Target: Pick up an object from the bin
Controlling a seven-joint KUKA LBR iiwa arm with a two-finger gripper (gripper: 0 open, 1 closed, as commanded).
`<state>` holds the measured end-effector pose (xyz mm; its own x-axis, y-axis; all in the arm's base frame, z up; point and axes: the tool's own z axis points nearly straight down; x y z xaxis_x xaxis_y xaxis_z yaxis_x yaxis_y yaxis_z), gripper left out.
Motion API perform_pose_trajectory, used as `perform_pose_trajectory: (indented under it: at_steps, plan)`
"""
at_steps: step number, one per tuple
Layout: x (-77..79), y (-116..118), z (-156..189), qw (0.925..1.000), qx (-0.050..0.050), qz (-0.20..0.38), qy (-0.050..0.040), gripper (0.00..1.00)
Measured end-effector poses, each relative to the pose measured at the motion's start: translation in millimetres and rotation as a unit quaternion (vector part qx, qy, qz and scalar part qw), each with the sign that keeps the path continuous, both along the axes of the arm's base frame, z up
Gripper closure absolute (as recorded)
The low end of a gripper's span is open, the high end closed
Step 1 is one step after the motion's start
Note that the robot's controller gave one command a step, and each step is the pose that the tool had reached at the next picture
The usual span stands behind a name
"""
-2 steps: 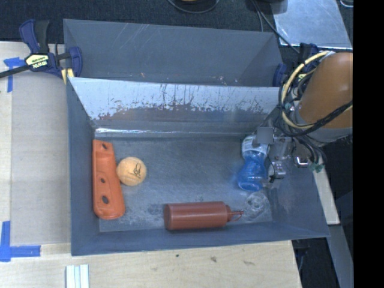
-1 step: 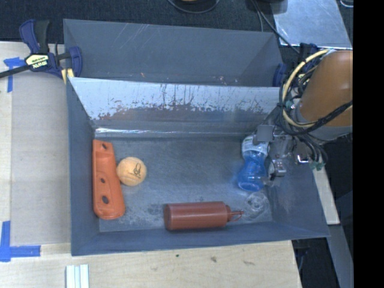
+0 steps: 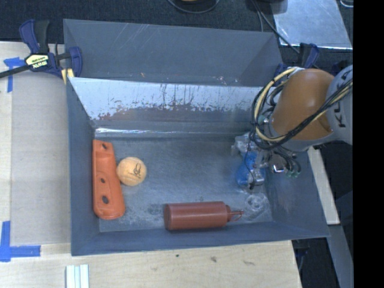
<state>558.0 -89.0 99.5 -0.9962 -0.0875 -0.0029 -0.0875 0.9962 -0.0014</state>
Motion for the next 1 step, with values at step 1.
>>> perform_pose_trajectory:
  at_steps: [1]
  plan:
    - [-4.7,25.1,-29.7,1.0,0.001,-0.002,-0.0013,0.0]
